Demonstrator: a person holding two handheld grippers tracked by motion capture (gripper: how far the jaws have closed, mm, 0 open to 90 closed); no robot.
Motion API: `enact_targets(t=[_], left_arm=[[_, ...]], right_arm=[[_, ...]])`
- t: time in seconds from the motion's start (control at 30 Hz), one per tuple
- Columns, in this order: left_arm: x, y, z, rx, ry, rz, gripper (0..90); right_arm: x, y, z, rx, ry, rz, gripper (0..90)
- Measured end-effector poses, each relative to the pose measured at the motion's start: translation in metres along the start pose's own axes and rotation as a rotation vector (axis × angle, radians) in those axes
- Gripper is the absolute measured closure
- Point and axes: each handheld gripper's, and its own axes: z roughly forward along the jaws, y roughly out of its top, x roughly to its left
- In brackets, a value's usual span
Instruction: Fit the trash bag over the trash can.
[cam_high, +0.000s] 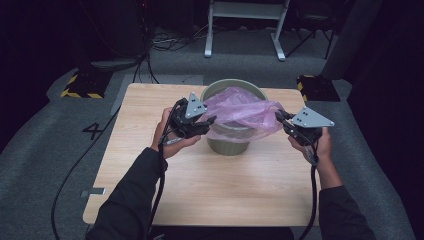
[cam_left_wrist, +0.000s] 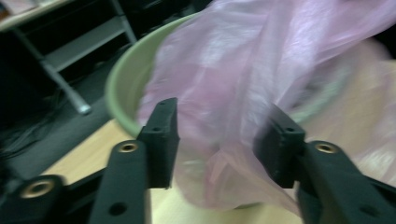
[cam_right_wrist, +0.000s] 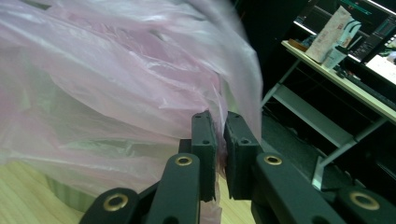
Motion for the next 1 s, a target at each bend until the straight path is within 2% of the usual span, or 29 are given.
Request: enact_targets(t=[0.07,0.13,0.27,0.4,0.43,0.47,0.5,0.57,0.63,0.7,0.9,1.0], left_arm=[[0.007,-0.001,0.003,0.01,-0.003,0.002,67.2],[0.013,-0.002,0.007,0.027,0.016,0.007,73.8],[0.023,-0.007,0.016,0.058,0.019,-0.013,84.9],[0.032,-0.012,0.019,0.068,0.007,-0.048,83.2],[0.034,-0.014,0.018,0.061,-0.003,-0.068,80.3],[0.036,-0.015,0.016,0.043,-0.03,-0.079,79.6],[0.036,-0.016,0.015,0.035,-0.037,-0.079,78.8],[0.035,-0.016,0.011,0.024,-0.037,-0.075,80.1],[0.034,-0.016,0.008,0.016,-0.049,-0.063,83.8],[0.032,-0.016,0.006,0.016,-0.043,-0.047,86.8],[0.03,-0.018,0.005,0.015,-0.046,-0.042,89.3],[0.029,-0.019,0.006,0.017,-0.045,-0.041,89.3]], right_arm=[[-0.002,-0.002,0.001,0.006,-0.006,0.004,83.9],[-0.005,-0.003,0.002,0.01,-0.012,0.008,83.7],[-0.007,-0.004,0.007,0.042,-0.048,-0.017,83.5],[-0.011,-0.005,0.015,0.065,-0.06,-0.001,78.5],[-0.012,-0.006,0.016,0.068,-0.059,0.007,74.2],[-0.012,-0.006,0.017,0.07,-0.057,0.018,69.1],[-0.012,-0.006,0.016,0.073,-0.045,0.034,60.8],[-0.011,-0.005,0.014,0.068,-0.016,0.062,50.5],[-0.009,-0.004,0.006,0.045,0.0,0.086,42.3],[-0.008,-0.002,-0.002,0.022,0.027,0.085,35.7],[-0.008,0.001,-0.031,-0.045,0.071,0.096,29.1],[-0.007,0.002,-0.044,-0.077,0.073,0.104,28.0]])
